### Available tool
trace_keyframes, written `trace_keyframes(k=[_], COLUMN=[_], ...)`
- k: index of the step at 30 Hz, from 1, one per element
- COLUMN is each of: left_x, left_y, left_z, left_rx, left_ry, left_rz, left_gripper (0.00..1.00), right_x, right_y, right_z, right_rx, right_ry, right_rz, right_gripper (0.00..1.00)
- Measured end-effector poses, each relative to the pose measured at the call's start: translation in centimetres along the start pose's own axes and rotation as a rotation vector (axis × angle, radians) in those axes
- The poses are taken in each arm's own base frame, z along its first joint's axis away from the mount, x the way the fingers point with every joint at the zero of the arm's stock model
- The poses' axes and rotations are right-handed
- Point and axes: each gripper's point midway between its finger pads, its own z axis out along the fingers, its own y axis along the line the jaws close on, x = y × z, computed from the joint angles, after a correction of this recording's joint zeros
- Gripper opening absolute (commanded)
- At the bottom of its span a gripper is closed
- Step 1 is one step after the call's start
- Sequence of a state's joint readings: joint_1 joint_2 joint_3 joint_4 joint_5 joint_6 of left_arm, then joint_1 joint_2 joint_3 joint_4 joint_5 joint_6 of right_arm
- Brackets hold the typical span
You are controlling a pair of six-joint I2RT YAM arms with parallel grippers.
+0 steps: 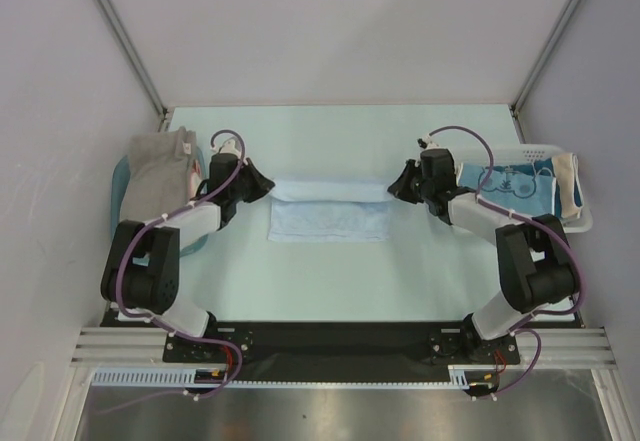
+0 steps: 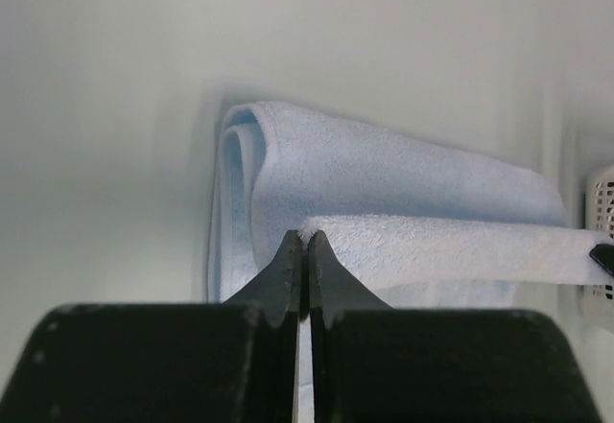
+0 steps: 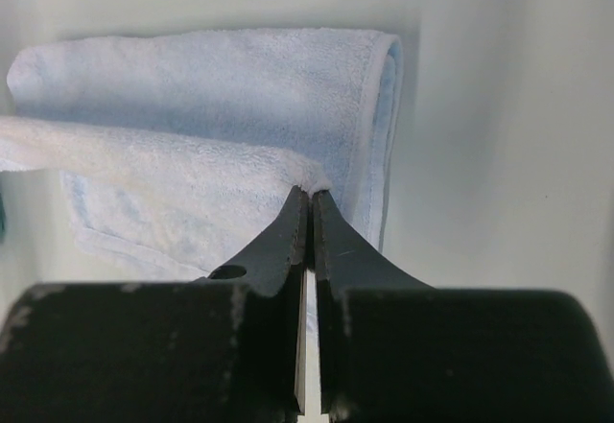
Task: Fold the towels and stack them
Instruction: Fold the towel
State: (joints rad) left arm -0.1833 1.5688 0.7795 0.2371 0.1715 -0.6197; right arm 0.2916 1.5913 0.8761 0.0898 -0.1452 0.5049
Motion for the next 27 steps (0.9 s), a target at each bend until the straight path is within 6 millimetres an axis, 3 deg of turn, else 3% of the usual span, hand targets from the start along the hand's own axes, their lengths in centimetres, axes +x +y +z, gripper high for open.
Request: trace_keyframes(k=[8,15,27], left_x=[-0.3,0.9,3.7], left_y=[-0.8,-0.1,1.3], left_z=[-2.2,-3.2,-3.8], left_rx=[0.014,-0.002,-0.026], left_ry=[-0.02,-0.007,0.041], left_rz=[0.015,0.022,0.019], left_gripper=[0.0,0.0,0.01], right_x=[-0.2,0.7,4.1], right_y=[0.6,1.1,0.1], right_z=[-1.5,-2.3,-2.6], right_rx=[-0.022,-0.036,-0.014], right_ry=[-0.023,-0.016,0.043], right_rz=[-0.007,-0.018,-0.025], right_gripper=[0.0,0.0,0.0])
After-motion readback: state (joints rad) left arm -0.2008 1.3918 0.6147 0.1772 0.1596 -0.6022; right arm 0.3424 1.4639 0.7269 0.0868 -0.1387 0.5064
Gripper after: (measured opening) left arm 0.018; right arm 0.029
